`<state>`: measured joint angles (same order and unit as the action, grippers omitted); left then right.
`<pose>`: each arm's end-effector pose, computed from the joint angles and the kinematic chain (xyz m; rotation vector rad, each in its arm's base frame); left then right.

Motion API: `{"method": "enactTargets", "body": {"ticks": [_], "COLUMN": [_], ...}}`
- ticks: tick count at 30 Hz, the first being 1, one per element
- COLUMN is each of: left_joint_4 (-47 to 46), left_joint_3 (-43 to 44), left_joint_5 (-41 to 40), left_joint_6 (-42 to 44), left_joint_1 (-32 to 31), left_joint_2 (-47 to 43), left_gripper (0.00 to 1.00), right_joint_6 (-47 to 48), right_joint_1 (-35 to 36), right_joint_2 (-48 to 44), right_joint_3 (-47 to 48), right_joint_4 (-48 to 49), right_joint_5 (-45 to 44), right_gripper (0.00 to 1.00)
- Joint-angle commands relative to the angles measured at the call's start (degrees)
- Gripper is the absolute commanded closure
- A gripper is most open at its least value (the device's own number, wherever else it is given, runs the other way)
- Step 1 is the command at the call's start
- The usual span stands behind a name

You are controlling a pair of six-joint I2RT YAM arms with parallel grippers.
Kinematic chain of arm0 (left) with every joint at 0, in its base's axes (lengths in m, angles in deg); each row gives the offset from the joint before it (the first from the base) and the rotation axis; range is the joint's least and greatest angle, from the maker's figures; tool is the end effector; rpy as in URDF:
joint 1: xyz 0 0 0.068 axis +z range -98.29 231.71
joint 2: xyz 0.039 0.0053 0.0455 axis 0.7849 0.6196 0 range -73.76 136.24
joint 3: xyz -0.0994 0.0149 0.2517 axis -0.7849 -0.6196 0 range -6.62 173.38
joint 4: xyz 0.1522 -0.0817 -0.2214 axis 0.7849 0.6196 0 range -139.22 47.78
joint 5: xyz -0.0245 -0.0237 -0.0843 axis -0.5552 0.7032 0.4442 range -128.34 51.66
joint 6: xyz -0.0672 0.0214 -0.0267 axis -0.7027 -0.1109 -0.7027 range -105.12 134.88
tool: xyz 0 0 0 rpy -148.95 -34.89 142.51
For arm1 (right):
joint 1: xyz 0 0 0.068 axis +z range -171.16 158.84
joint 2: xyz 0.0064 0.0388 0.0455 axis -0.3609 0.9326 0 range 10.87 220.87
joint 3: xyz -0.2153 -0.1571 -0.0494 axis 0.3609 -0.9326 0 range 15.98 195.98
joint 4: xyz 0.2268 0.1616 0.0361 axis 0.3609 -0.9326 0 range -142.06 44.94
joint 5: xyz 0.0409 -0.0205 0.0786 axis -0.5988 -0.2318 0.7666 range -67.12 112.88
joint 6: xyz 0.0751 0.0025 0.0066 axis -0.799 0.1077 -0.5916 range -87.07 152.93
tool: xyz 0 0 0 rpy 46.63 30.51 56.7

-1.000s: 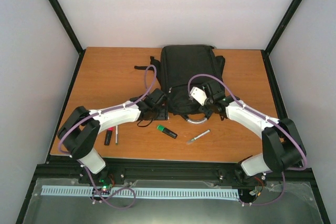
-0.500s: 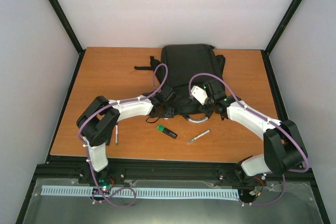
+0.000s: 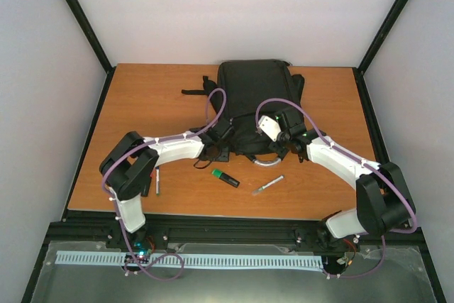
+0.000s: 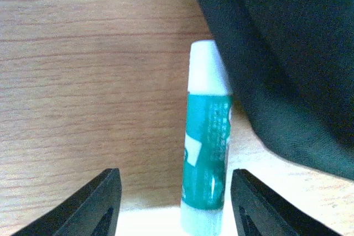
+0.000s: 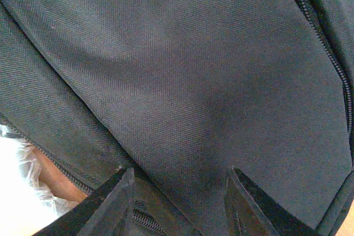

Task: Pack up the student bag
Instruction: Pick up the stationery from the center of the board.

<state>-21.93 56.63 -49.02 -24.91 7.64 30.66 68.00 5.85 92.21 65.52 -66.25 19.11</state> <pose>0.2775 -0.2522 0.1107 0.0535 2.7350 -0.1574 0.2876 0.1419 0.1739 -1.2644 2.1547 -0.1408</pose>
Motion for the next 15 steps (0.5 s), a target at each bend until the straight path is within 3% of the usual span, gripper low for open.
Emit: {"method": "enactTargets", "body": {"ticks": [1, 6, 15], "left_joint_4": [2.0, 2.2, 5.2], "left_joint_3": [-1.5, -1.0, 7.1], "left_joint_5": [-2.0, -1.5, 0.9], "left_joint_6": [2.6, 3.8, 6.5], "left_joint_1": [0.3, 0.4, 0.8], "left_joint_2": [-3.6, -2.9, 4.0], "left_gripper": [0.46, 0.49, 0.72], "right_joint_6": [-0.7, -0.6, -0.8], "right_joint_1": [-0.4, -0.5, -0.7], "right_joint_2": [-0.5, -0.4, -0.5], "right_joint_3": [-0.1, 0.0, -0.1], "right_joint_4": [0.1, 0.1, -0.1], "right_joint_5": [0.8, 0.9, 1.0], "right_gripper": [0.55, 0.55, 0.55]}}
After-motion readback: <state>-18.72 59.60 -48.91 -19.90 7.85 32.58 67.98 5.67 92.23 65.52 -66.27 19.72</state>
